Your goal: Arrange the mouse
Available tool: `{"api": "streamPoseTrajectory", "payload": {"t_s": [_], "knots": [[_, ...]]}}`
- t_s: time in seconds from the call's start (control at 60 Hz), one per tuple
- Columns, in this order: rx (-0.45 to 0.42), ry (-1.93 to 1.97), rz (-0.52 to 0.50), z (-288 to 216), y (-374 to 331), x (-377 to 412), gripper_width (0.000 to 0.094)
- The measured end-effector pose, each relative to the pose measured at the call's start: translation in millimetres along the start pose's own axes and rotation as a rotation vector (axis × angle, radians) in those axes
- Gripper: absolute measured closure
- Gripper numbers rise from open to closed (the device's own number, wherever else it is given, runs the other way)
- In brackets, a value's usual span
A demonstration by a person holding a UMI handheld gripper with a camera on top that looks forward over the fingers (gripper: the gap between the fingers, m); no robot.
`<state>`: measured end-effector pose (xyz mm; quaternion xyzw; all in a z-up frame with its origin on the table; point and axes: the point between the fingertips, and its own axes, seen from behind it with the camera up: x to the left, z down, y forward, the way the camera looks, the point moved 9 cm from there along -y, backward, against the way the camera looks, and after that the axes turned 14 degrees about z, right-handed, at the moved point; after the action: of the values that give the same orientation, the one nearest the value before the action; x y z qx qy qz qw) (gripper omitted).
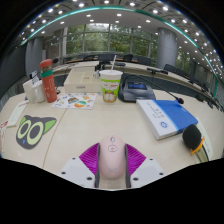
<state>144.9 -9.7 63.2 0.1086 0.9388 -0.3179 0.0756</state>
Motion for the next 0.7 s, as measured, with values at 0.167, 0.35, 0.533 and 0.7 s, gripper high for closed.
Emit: {"api": "streamPoseTrajectory", "payload": {"t_s": [0.167, 0.35, 0.533, 0.7], "knots": [[-0.12, 0.067, 0.058, -69, -59, 20, 0.0591], [-0.22, 0.099, 0.009, -135, -124, 106, 0.0592], [-0.179, 0.067, -0.089, -117, -129, 230, 0.0593], [-0.086, -0.01, -0.082, -66, -90, 299, 0.059]]}}
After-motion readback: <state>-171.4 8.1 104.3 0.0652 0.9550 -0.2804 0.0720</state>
